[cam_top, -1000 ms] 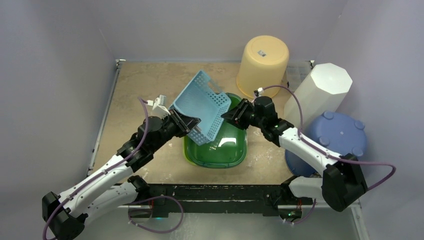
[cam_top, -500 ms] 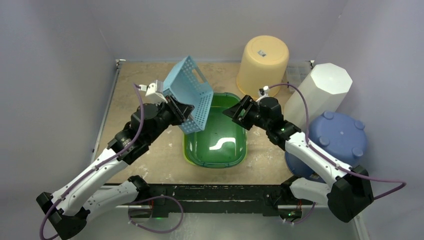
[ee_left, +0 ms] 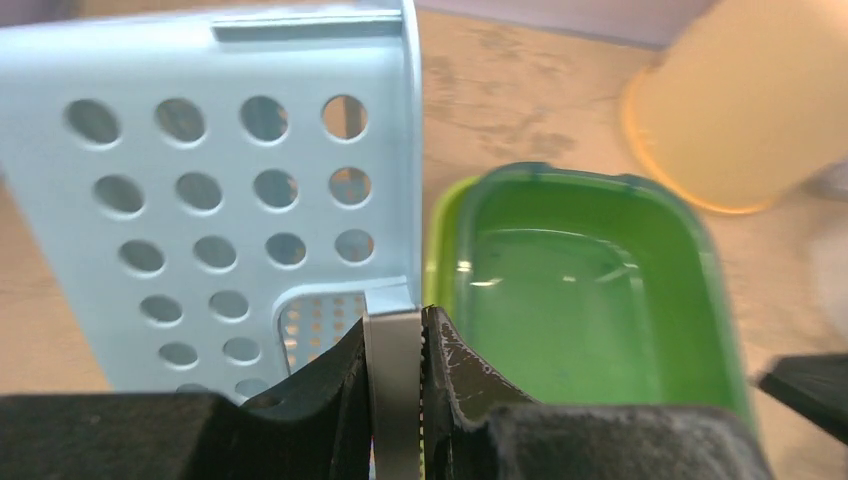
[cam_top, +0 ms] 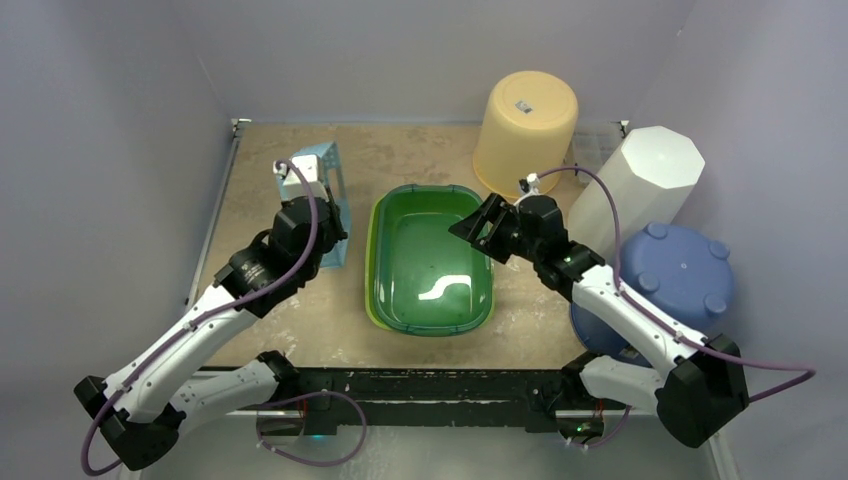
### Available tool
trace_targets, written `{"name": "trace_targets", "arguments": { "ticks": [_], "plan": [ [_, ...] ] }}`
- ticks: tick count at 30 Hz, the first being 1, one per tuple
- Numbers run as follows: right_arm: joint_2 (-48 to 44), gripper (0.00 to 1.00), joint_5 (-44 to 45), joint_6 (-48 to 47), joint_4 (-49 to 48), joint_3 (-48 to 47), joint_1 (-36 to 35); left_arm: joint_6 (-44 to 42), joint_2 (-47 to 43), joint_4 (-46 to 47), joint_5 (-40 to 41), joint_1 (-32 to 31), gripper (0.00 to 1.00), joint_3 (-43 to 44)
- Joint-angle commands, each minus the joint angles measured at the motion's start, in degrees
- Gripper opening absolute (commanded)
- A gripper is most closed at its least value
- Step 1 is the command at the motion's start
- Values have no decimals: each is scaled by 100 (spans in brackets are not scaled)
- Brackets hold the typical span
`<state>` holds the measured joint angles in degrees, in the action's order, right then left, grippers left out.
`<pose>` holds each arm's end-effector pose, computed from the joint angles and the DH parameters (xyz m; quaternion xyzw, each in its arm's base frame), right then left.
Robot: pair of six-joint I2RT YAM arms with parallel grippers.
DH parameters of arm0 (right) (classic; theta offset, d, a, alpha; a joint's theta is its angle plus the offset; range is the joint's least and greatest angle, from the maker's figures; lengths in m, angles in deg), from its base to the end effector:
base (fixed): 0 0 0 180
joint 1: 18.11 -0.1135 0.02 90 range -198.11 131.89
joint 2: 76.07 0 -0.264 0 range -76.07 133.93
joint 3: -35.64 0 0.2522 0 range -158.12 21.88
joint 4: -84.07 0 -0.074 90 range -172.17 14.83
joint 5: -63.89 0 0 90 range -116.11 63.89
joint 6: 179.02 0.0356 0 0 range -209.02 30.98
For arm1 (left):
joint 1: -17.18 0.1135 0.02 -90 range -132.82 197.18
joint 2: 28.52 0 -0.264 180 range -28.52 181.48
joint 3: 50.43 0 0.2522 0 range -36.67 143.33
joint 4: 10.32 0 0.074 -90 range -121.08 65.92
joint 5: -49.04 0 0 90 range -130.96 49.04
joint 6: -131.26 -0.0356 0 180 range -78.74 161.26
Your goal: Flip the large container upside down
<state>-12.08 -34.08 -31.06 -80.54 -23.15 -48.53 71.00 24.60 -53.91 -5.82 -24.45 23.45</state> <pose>0.2197 0.1347 0.2895 0.1568 0.8060 0.4369 0.3674 0.1574 -0.1125 0.3741 -0.0838 0.8072 -0.1034 0.5750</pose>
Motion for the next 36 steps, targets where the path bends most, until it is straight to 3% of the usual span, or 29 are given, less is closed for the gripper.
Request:
{"name": "trace_targets", "arguments": {
  "ticks": [1, 7, 12, 19, 27, 32, 36],
  "plan": [
    [57, 78, 122, -150, 184, -295, -11, -919, 151, -185, 1278, 66, 0, 295],
    [277, 78, 50, -213, 380, -431, -14, -1570, 553, -465, 1783, 116, 0, 234],
    [281, 78, 84, -231, 373, -437, -9, -2250, 642, -287, 1675, 125, 0, 101],
    [316, 78, 115, -273, 416, -479, -13, -2936, 989, -177, 2277, 120, 0, 281],
    [311, 78, 130, -279, 386, -440, -12, -4135, 829, 669, 2343, 115, 0, 388],
    [292, 78, 137, -285, 408, -415, -9, -4136, 928, 587, 2192, 115, 0, -30],
    [252, 78, 162, -289, 432, -400, -8, -3393, 1053, 233, 1899, 114, 0, -431]
  ]
}}
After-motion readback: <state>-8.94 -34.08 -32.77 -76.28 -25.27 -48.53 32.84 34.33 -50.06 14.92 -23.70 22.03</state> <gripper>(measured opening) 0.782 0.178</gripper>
